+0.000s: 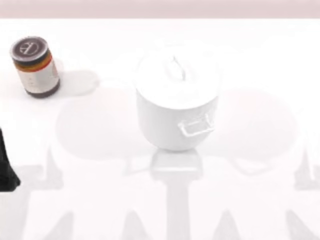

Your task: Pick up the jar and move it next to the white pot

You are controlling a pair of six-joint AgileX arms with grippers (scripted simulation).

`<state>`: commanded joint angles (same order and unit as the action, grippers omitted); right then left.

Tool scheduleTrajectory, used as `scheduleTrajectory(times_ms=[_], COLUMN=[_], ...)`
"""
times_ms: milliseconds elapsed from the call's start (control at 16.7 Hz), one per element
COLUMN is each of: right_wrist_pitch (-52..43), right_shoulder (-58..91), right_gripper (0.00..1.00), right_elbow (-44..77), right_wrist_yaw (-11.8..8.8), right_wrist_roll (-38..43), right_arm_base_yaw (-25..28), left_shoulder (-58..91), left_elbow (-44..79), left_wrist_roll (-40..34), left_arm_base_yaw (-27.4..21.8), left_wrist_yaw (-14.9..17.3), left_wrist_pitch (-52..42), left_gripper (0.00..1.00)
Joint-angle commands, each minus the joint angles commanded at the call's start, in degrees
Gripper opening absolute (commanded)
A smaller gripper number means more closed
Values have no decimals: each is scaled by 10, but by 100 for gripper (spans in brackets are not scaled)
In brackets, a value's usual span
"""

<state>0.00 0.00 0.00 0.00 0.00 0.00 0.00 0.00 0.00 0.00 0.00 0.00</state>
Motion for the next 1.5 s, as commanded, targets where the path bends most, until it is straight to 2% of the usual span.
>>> scheduleTrajectory(times_ms=[360,660,1020,1500], right_wrist_pitch=[0,0,0,0], right_shoulder=[0,0,0,0], right_gripper=[100,100,100,100], right_elbow=[0,0,0,0], right_wrist_yaw=[0,0,0,0], right_wrist_roll=[0,0,0,0], right_arm_base_yaw=[0,0,0,0], left_shoulder=[49,199,465,899], left_elbow=[36,181,474,954], left_wrist_roll=[6,24,58,111], left_arm_base_yaw=[-3,-8,-12,-10], left_wrist_yaw=[5,17,29,35], left_wrist_pitch=[-35,-131,-297,-567], left_gripper=[100,100,100,100])
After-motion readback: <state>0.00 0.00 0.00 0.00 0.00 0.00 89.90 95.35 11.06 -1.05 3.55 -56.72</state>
